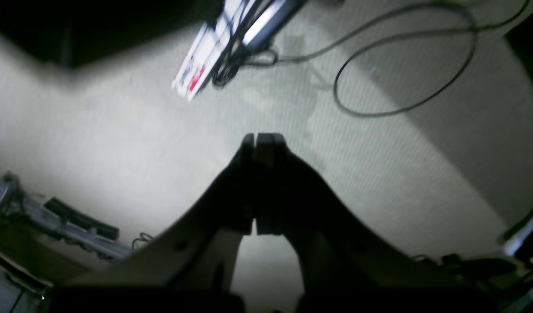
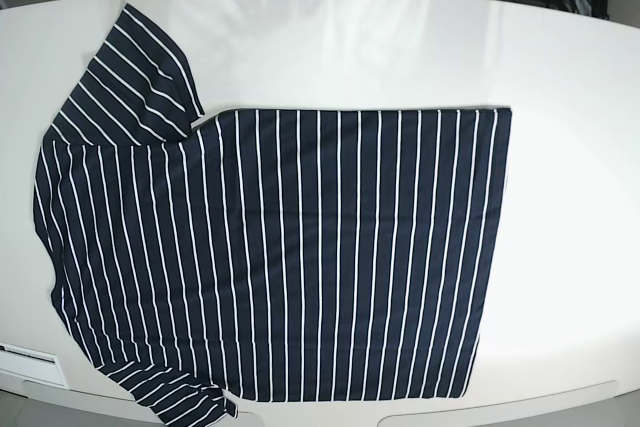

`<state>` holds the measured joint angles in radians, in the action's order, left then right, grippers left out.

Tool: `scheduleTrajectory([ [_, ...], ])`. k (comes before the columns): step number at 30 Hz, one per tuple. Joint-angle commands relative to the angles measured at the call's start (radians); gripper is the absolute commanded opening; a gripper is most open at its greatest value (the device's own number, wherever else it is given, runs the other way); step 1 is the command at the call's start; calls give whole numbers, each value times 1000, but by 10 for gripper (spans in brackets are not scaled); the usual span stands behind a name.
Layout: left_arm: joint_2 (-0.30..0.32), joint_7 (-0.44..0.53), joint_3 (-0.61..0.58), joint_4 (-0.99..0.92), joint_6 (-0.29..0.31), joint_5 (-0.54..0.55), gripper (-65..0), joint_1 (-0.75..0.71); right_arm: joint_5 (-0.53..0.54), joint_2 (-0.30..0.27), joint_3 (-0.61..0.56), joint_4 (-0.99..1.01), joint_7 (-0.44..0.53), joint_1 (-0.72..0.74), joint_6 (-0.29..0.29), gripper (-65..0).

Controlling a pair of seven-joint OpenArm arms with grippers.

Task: Fold the T-shirt properly
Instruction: 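Move both grippers from rest toward the shirt's shoulder corners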

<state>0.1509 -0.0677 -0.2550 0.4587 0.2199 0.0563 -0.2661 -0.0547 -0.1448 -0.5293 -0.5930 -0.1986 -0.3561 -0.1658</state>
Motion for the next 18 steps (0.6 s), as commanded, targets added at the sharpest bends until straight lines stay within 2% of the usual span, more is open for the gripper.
scheduleTrajectory([
  [1, 14, -10, 0, 33, 5, 4, -650, -26, 3, -16, -2, -42, 3, -28, -18, -650],
  [4, 51, -32, 0, 144, 5, 5, -650, -109, 8, -72, -2, -178, -8, -123, -12, -650],
  [8, 118, -32, 0, 348, 5, 4, -650, -241, 80, -161, -2, -423, -42, -268, 56, -650],
  [13, 223, -44, 0, 630, 5, 3, -650, -422, 80, -265, 0, -727, -58, -452, 153, -650],
  [18, 335, -60, 1, 884, -7, -6, -650, -593, 72, -340, 0, -960, -121, -603, 204, -650],
])
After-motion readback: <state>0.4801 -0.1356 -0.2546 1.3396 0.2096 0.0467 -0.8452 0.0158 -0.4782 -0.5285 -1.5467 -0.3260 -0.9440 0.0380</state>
